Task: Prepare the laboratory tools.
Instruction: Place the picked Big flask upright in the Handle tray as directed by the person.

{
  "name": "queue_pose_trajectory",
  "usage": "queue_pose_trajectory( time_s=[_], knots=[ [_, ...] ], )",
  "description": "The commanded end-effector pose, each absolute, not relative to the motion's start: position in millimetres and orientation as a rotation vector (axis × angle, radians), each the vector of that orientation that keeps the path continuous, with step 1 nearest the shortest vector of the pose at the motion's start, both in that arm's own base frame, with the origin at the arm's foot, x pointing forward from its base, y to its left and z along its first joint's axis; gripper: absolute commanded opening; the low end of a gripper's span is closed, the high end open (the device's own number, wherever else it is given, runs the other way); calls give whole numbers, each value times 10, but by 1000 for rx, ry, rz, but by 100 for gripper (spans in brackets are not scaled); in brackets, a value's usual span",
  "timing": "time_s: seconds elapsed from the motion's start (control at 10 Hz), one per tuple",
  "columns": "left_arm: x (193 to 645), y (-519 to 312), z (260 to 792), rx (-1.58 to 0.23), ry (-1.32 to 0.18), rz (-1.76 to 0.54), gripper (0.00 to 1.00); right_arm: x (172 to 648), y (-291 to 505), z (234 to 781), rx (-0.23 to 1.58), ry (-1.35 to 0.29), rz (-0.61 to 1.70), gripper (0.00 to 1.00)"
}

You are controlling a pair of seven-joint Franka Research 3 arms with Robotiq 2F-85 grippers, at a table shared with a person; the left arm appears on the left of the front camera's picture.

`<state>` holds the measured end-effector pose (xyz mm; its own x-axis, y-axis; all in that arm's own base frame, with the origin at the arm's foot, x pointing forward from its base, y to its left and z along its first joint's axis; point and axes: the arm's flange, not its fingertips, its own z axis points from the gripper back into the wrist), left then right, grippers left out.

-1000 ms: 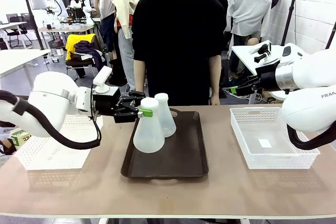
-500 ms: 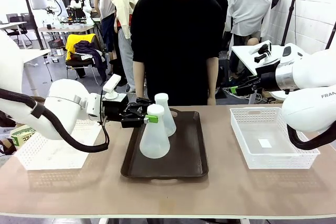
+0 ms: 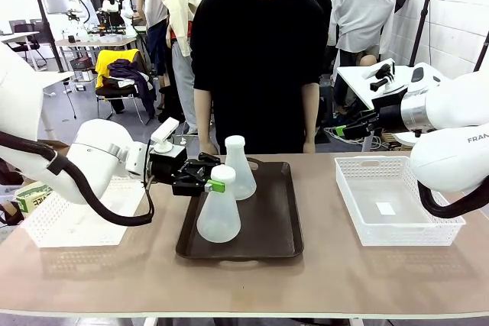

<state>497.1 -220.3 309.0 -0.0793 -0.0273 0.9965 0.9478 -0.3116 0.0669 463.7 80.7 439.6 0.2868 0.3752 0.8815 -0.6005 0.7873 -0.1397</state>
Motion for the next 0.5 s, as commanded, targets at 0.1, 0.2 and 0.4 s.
queue_pose_trajectory(
  time_s=[0.1,0.2,0.4],
  knots=[
    [5032,-2166,3150,-1406,-1041,-1521,75,4631,823,4437,238,-1098,666,100],
    [5024,-2158,3149,-1409,-1033,-1523,94,4631,823,4437,238,-1098,666,100],
    [4985,-2107,3144,-1408,-1021,-1518,100,4631,823,4437,238,-1098,666,100]
  ],
)
